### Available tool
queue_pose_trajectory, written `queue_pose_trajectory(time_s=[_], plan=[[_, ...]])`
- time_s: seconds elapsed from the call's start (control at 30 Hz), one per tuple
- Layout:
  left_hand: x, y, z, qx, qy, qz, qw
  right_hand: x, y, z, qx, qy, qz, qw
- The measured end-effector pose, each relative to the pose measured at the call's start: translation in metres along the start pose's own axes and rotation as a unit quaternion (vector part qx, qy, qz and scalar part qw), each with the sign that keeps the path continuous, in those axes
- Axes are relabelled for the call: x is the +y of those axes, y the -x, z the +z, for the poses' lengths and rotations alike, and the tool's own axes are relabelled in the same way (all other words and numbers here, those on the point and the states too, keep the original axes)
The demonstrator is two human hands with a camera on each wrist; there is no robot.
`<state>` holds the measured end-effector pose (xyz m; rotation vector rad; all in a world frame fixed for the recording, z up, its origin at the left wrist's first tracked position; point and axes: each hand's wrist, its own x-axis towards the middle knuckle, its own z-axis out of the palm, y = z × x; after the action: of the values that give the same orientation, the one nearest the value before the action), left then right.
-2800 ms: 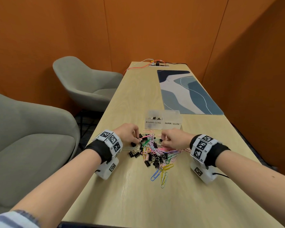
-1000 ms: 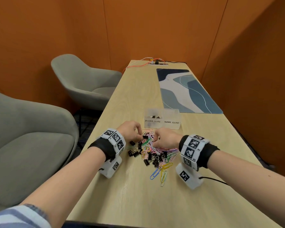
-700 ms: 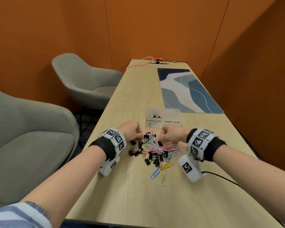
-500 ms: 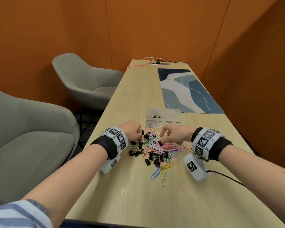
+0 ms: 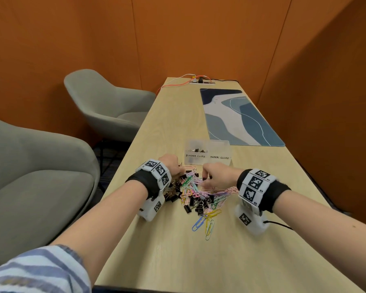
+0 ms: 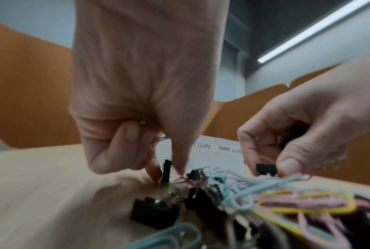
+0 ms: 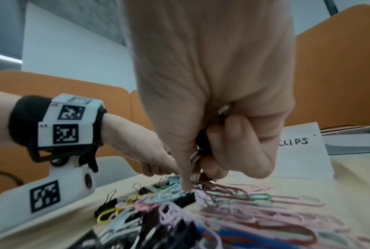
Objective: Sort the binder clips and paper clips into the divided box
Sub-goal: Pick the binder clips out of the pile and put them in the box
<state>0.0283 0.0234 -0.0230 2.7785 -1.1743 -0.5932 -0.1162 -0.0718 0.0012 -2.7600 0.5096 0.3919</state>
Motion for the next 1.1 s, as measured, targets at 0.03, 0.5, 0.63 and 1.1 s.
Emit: queue_pose_trajectory(time_s=[0.03,0.5,0.63,1.1], plan=[[-0.001,0.000,-0.001,-0.006,0.005,-0.002,1.000,0.003,0.000,-0.003,-0.002,-0.011,0.000,1.000],[-0.007,0.029,-0.032,-0.013,0.136,-0.026,0.990,0.033,-0.013,-0.009,-0.085,-0.392,0.095,0.911],[0.003,0.020,-0.043,0.008,0.236,-0.029,0.971,0.038,-0.020,-0.023,-0.105,-0.565,0.142,0.806],[0.048,-0.032,-0.064,-0.001,0.253,-0.020,0.967,0.032,-0.089,-0.078,0.020,-0.558,0.197,0.806]])
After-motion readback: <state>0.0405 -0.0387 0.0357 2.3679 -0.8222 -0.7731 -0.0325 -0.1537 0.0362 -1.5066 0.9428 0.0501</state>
